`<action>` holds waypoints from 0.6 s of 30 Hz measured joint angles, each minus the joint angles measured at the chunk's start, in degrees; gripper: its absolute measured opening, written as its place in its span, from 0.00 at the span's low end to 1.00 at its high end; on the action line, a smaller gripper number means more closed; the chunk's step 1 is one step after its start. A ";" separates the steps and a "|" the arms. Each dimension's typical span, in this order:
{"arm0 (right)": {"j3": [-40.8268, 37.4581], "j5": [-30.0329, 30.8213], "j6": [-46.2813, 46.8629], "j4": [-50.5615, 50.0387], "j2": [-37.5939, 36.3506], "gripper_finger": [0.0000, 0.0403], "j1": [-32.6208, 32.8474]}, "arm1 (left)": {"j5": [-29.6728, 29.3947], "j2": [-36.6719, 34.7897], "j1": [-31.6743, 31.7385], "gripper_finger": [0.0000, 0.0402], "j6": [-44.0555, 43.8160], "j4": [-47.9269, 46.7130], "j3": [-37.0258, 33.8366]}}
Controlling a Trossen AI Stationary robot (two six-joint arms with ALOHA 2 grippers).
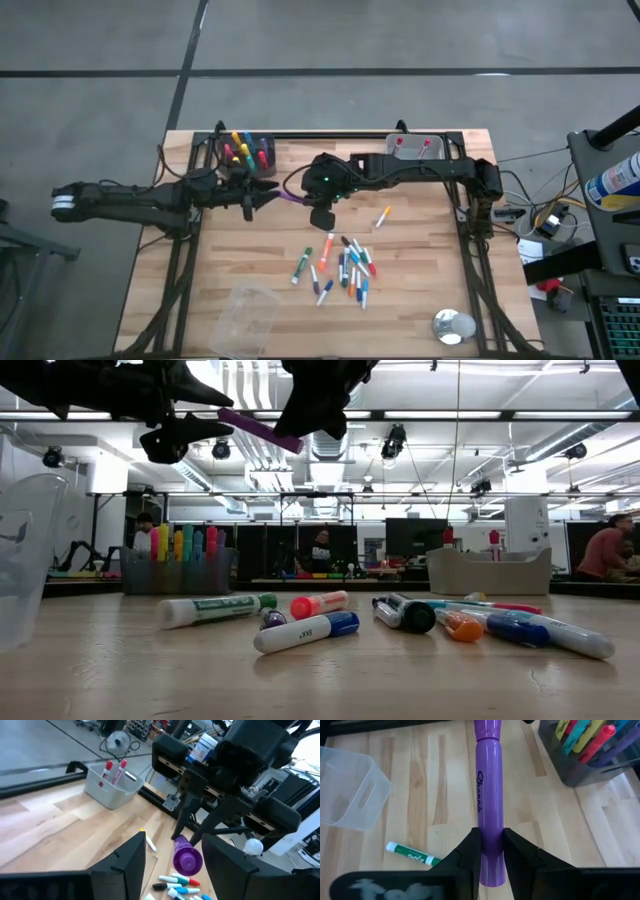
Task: Pick & Place Markers
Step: Put the violet highlighter pen into the black bin
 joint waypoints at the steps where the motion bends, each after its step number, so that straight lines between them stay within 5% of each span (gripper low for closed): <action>1: -0.08 0.02 0.11 0.46 0.00 0.16 -0.04 | -0.27 -0.15 -0.02 0.46 0.11 0.04 0.00; 18: -0.34 1.02 0.98 2.67 0.00 0.16 -1.76 | -0.68 -0.33 -0.05 0.46 0.04 -0.21 -0.02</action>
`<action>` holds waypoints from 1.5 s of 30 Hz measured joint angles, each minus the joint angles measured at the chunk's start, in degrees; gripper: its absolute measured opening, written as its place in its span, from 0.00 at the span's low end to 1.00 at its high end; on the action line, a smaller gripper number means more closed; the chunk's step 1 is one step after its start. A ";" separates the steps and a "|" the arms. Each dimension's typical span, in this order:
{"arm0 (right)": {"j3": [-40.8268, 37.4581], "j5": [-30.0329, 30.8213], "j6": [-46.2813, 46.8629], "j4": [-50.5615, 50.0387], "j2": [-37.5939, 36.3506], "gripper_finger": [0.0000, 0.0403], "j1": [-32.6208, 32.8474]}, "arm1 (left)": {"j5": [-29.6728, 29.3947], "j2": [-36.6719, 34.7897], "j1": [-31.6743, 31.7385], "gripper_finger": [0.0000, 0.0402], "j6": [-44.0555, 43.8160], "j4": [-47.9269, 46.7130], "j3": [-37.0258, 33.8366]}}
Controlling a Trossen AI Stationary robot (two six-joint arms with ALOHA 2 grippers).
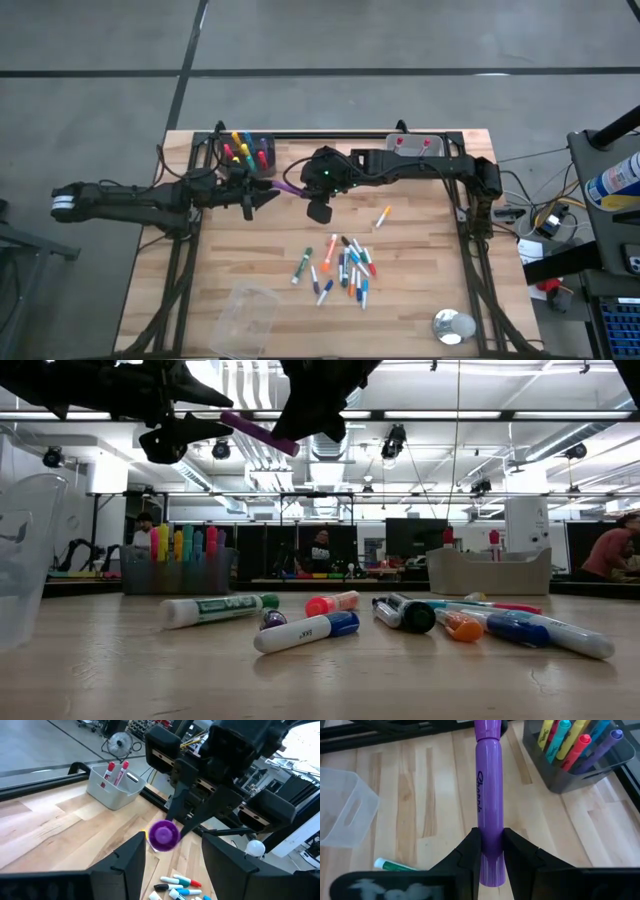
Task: Pick & Place Markers
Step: Put the violet highlighter pen into the black bin
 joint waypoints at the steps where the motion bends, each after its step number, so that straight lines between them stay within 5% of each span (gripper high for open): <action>1: 0.00 -0.01 0.05 0.01 0.00 0.16 0.06 | 0.00 0.00 0.00 0.46 -0.03 0.02 0.00; 14: 0.00 -0.70 1.17 -0.04 0.00 0.16 0.08 | -1.35 0.00 0.00 0.35 -0.81 -0.57 -0.02; 45: -0.02 -1.70 1.40 0.02 -0.02 0.16 0.20 | -3.61 0.00 -0.02 0.35 -0.19 -0.11 -0.02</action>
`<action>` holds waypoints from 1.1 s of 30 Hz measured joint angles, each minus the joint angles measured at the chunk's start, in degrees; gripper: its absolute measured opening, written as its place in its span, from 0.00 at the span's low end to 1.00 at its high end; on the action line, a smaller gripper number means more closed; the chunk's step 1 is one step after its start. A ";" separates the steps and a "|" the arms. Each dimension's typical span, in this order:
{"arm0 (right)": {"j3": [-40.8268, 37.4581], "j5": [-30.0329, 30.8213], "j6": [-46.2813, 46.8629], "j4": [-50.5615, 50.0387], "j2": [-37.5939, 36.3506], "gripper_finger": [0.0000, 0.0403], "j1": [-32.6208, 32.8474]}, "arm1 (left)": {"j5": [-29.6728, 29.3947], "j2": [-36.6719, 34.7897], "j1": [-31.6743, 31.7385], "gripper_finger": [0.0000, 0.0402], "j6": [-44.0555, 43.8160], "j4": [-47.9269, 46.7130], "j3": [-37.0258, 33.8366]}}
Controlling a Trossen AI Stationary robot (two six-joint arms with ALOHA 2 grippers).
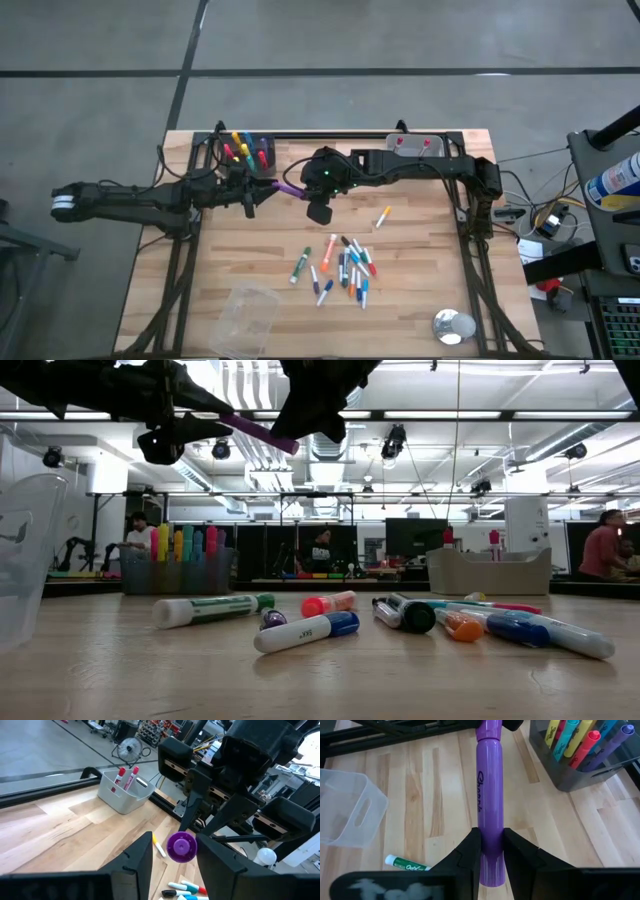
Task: Pick & Place Markers
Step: Put the violet highlighter pen into the black bin
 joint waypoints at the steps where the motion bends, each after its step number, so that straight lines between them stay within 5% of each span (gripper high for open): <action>1: -0.01 -0.02 0.02 -0.02 0.00 0.16 0.00 | 0.00 0.00 0.00 0.35 0.02 -0.01 0.00; 16: -0.04 0.13 0.13 0.84 0.00 0.17 0.00 | -0.04 0.00 0.02 0.27 -0.53 -0.12 0.00; 33: -0.04 1.48 -1.43 -3.73 -0.07 0.36 0.02 | -0.05 -1.13 0.07 0.27 0.65 0.32 0.02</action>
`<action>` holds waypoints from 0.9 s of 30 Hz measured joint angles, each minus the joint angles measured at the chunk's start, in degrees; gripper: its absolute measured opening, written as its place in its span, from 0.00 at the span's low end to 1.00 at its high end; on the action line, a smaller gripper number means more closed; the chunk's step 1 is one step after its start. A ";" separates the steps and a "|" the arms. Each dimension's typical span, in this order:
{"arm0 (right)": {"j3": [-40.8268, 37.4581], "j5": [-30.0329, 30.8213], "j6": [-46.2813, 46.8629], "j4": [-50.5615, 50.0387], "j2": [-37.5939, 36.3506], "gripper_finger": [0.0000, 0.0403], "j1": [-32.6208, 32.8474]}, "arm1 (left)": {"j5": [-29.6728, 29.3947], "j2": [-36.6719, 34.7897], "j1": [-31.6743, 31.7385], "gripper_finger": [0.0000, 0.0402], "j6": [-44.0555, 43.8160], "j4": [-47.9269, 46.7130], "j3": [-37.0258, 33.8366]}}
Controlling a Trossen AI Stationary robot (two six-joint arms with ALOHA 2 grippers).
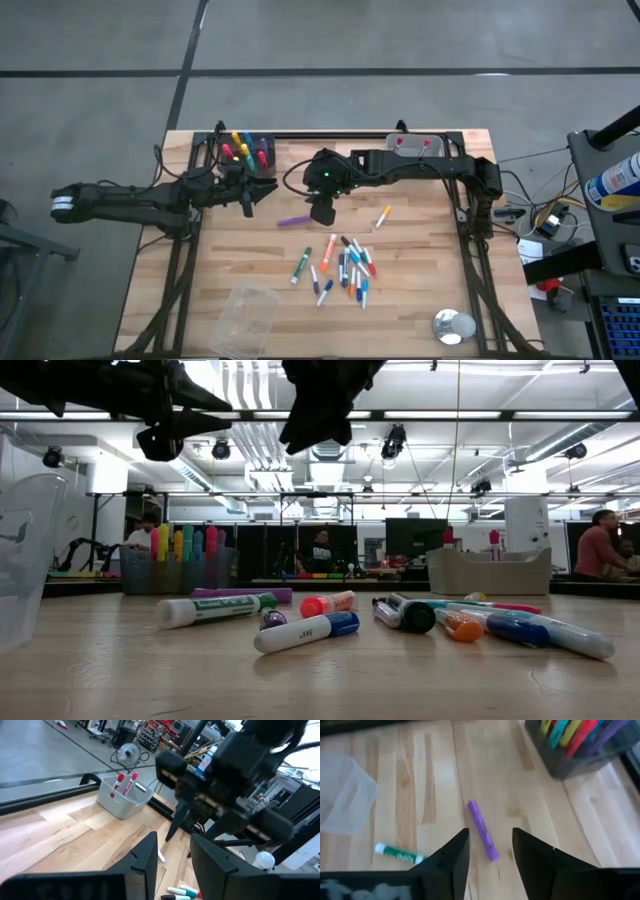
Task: Pick & Place Markers
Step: Put the violet highlighter pen into the black bin
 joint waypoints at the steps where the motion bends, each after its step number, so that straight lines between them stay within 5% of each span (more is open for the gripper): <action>1: 0.00 -0.22 -0.01 -0.98 0.00 0.37 0.00 | 0.08 -0.20 0.00 0.27 0.04 0.02 0.00; 7: -0.34 -7.20 -9.47 -2.12 1.96 0.38 0.95 | 0.96 -1.04 0.00 0.27 0.44 -0.16 0.01; 16: -0.52 -4.89 -21.83 -3.18 8.17 0.40 2.69 | 4.68 -3.61 -0.07 0.27 0.19 -0.03 0.04; 27: -0.26 -2.56 -24.13 2.71 15.51 0.58 1.09 | 6.63 -4.88 -0.06 0.27 -0.09 -0.17 0.04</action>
